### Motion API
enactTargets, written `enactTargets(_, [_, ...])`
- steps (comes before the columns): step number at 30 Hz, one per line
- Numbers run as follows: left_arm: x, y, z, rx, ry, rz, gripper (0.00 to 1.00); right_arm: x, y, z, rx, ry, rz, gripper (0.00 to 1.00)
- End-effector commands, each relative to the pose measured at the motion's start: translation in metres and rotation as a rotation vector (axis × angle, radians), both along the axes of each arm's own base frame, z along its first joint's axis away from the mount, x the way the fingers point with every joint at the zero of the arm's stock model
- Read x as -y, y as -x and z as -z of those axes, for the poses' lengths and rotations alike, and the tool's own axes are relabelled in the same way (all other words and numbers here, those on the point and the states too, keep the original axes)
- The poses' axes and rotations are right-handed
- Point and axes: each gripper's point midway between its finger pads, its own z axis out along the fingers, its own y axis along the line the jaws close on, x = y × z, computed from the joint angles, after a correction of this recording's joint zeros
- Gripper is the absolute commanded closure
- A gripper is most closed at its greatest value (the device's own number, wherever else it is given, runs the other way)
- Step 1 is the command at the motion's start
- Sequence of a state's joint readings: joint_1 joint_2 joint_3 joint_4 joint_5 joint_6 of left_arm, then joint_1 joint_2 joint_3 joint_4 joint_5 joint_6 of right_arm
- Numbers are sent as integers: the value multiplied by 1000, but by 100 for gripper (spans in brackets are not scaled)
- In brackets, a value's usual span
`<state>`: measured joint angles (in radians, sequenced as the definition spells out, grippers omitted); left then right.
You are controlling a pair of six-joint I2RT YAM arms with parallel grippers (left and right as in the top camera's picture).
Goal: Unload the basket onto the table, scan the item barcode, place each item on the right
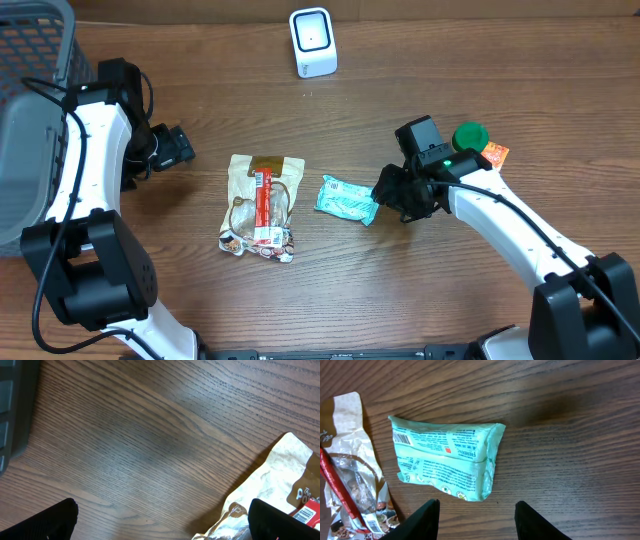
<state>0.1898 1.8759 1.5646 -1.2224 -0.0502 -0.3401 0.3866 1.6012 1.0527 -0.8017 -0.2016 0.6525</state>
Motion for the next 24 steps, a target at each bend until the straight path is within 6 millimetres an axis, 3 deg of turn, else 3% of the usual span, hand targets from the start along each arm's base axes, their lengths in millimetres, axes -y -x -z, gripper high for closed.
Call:
enactTargets(1, [-1, -4, -10, 32, -15, 7, 0, 1, 2, 15, -40, 12, 9, 53])
enactTargets(5, [-1, -4, -10, 32, -15, 7, 0, -3, 1, 29, -71, 4, 3, 62])
enactTargets(10, [-1, -4, -10, 32, -15, 7, 0, -12, -1, 45, -103, -32, -9, 66])
enactTargets(24, [-1, -4, -10, 32, -15, 7, 0, -10, 5, 72, -101, -34, -9, 67])
